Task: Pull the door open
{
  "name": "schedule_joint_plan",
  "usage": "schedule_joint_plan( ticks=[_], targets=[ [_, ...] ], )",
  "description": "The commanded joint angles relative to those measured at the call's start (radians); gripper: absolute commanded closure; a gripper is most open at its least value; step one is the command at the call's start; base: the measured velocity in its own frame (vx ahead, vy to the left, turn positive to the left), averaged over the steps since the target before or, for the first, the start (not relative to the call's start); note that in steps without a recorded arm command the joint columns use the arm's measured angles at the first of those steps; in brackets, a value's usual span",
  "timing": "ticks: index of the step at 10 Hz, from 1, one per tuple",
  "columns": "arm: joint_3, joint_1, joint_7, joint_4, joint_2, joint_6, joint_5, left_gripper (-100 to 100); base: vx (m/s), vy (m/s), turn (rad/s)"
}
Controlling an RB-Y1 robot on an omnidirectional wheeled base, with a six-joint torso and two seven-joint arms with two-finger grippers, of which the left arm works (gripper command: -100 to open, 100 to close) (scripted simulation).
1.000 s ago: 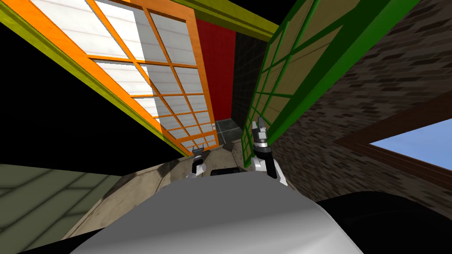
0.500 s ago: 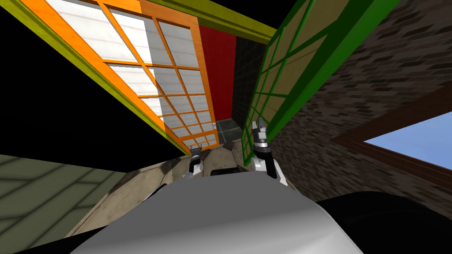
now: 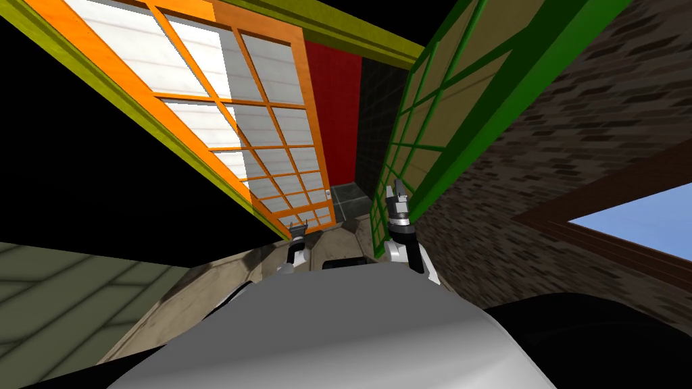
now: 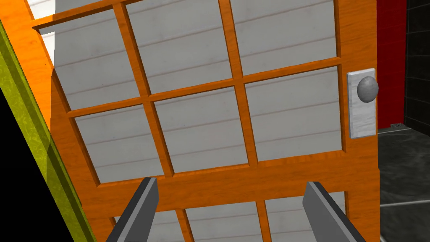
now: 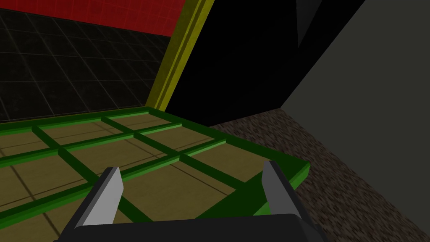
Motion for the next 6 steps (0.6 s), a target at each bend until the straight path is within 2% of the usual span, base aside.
schedule_joint_plan(
  ticks=[1, 6],
  targets=[
    [0.000, -0.003, 0.004, 0.002, -0.019, 0.006, 0.005, -100, 0.182, -0.025, -0.074],
    [0.000, -0.007, 0.009, 0.007, -0.077, 0.017, 0.020, -100, 0.203, -0.004, -0.066]
  ],
)
